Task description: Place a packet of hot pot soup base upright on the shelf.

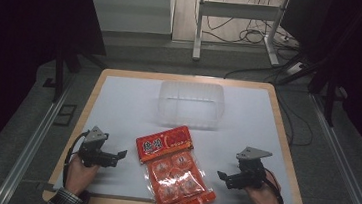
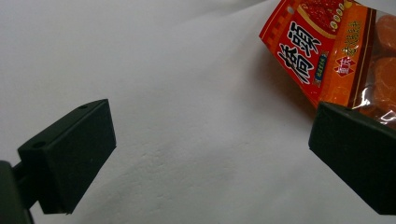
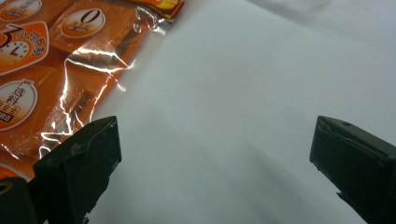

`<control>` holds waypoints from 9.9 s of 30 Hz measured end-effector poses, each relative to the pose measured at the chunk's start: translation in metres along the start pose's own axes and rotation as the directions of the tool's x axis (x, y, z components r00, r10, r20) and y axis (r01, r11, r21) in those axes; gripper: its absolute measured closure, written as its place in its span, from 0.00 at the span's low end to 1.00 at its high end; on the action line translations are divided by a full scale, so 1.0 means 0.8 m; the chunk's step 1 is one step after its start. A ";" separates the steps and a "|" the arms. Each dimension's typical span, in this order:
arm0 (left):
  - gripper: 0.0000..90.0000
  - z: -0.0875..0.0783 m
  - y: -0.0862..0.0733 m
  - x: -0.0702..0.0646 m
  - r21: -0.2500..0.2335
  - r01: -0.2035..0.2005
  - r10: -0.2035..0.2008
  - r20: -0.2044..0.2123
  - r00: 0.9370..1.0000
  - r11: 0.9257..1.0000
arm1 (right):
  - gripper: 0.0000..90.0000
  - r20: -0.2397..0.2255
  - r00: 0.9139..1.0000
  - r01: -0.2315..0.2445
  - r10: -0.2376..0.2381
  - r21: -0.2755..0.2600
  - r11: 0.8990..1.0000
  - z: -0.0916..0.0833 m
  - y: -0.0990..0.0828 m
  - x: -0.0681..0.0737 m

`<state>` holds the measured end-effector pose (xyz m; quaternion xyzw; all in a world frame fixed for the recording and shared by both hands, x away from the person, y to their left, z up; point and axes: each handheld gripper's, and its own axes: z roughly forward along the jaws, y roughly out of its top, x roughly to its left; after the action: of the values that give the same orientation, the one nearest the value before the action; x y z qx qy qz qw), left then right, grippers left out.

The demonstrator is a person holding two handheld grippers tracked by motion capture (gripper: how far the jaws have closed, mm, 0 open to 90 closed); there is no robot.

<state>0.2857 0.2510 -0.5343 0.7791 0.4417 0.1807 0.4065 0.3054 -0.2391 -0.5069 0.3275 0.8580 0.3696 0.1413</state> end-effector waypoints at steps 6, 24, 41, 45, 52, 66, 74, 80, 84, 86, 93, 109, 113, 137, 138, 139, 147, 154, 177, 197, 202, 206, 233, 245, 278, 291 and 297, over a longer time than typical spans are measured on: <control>0.01 -0.001 0.001 -0.002 -0.022 -0.007 0.007 0.015 1.000 1.000 | 0.02 0.009 1.000 0.021 -0.021 -0.018 1.000 -0.004 0.000 -0.002; 0.01 -0.001 0.004 -0.006 0.007 0.019 -0.020 0.037 0.999 1.000 | 0.02 -0.014 1.000 0.015 -0.015 -0.020 1.000 -0.003 -0.001 -0.006; 0.07 0.009 0.018 -0.022 0.028 -0.030 0.028 0.063 0.998 0.999 | 0.02 -0.019 1.000 0.017 -0.017 -0.016 1.000 -0.002 0.000 -0.005; 0.08 0.014 0.026 -0.022 0.017 -0.033 0.032 0.075 0.997 0.999 | 0.02 -0.020 1.000 0.018 -0.018 -0.013 1.000 -0.001 0.000 -0.004; 0.06 0.024 0.040 -0.019 0.010 -0.044 0.042 0.127 0.991 0.999 | 0.02 -0.023 0.999 0.024 -0.024 -0.011 1.000 0.000 0.000 -0.003; 0.06 0.060 0.074 -0.022 0.016 -0.107 0.103 0.170 0.980 0.994 | 0.02 -0.031 0.999 0.036 -0.036 -0.005 0.999 0.002 0.001 -0.001; 0.07 0.080 0.088 -0.024 0.023 -0.131 0.124 0.197 0.973 0.991 | 0.02 -0.032 0.999 0.042 -0.042 -0.004 0.999 0.002 0.002 0.000; 0.18 0.072 0.084 -0.031 0.014 -0.150 0.145 0.186 0.972 0.989 | 0.02 -0.035 0.998 0.044 -0.044 -0.004 0.999 0.002 0.002 0.000; 0.50 0.054 0.074 -0.032 -0.012 -0.140 0.139 0.213 0.967 0.990 | 0.02 -0.036 0.998 0.047 -0.047 -0.003 0.999 0.002 0.002 0.001; 0.79 0.039 0.064 -0.036 -0.027 -0.144 0.147 0.237 0.960 0.989 | 0.02 -0.037 0.998 0.049 -0.049 -0.003 0.999 0.002 0.002 0.002; 1.00 0.027 0.045 -0.060 0.005 -0.202 0.191 0.305 0.933 0.979 | 0.02 -0.037 0.998 0.055 -0.055 -0.001 0.998 0.003 0.003 0.002; 1.00 0.050 0.028 -0.102 0.109 -0.274 0.234 0.285 0.929 0.956 | 0.03 -0.040 0.997 0.059 -0.059 0.008 0.998 0.005 0.004 0.003; 1.00 0.056 0.030 -0.104 0.107 -0.274 0.239 0.265 0.934 0.956 | 0.03 -0.038 0.998 0.059 -0.059 0.009 0.998 0.006 0.004 0.004; 1.00 0.114 0.071 -0.110 0.080 -0.250 0.220 0.277 0.936 0.965 | 0.03 -0.039 0.998 0.050 -0.049 0.008 0.999 0.006 0.004 0.001; 1.00 0.117 0.073 -0.111 0.079 -0.254 0.223 0.277 0.935 0.964 | 0.03 -0.039 0.998 0.050 -0.049 0.008 0.999 0.006 0.004 0.001; 1.00 0.120 0.075 -0.113 0.077 -0.254 0.224 0.279 0.934 0.964 | 0.03 -0.039 0.998 0.047 -0.047 0.006 0.999 0.005 0.004 0.001; 1.00 0.140 0.092 -0.125 0.068 -0.282 0.252 0.286 0.925 0.957 | 0.03 -0.034 0.999 0.040 -0.040 0.000 0.999 0.004 0.004 0.000; 1.00 0.157 0.105 -0.138 0.061 -0.306 0.274 0.301 0.913 0.950 | 0.03 -0.030 0.999 0.038 -0.039 -0.003 0.999 0.004 0.004 -0.001; 0.90 0.126 0.109 -0.125 -0.009 -0.278 0.269 0.295 0.917 0.960 | 0.03 -0.039 0.999 0.036 -0.036 -0.007 0.999 0.003 0.003 -0.002; 0.32 0.051 0.073 -0.095 -0.022 -0.212 0.213 0.149 0.966 0.977 | 0.01 -0.061 0.998 -0.005 0.003 -0.046 0.999 -0.002 0.005 -0.005; 0.20 0.035 0.054 -0.086 0.005 -0.182 0.180 0.125 0.976 0.983 | 0.00 -0.061 0.998 -0.025 0.022 -0.040 0.999 -0.002 0.007 -0.006; 0.13 0.026 0.040 -0.082 0.030 -0.173 0.170 0.098 0.981 0.984 | 0.00 -0.050 0.999 -0.023 0.021 -0.038 0.999 -0.001 0.008 -0.007; 0.02 0.024 0.021 -0.081 0.096 -0.199 0.198 0.016 0.980 0.975 | 0.00 -0.092 0.996 -0.018 0.020 0.022 1.000 0.038 0.030 -0.009; 0.03 0.027 0.021 -0.084 0.109 -0.217 0.217 0.014 0.976 0.970 | 0.36 -0.208 0.978 0.000 0.015 0.072 0.997 0.054 0.049 -0.012; 0.03 0.021 0.022 -0.075 0.093 -0.207 0.212 -0.039 0.977 0.974 | 0.99 -0.209 0.976 0.069 -0.061 0.032 0.997 0.024 0.081 0.029; 0.03 0.020 0.022 -0.074 0.082 -0.202 0.206 -0.050 0.977 0.976 | 0.99 -0.255 0.965 0.055 -0.061 -0.029 0.998 -0.016 0.118 0.045; 0.03 0.020 0.022 -0.075 0.085 -0.207 0.212 -0.049 0.976 0.975 | 0.99 -0.255 0.963 0.082 -0.091 -0.044 0.996 -0.035 0.139 0.047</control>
<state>0.2730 0.1882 -0.5252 0.8314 0.3753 0.2273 0.3408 0.3149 -0.1723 -0.4070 0.2365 0.8763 0.4166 0.0504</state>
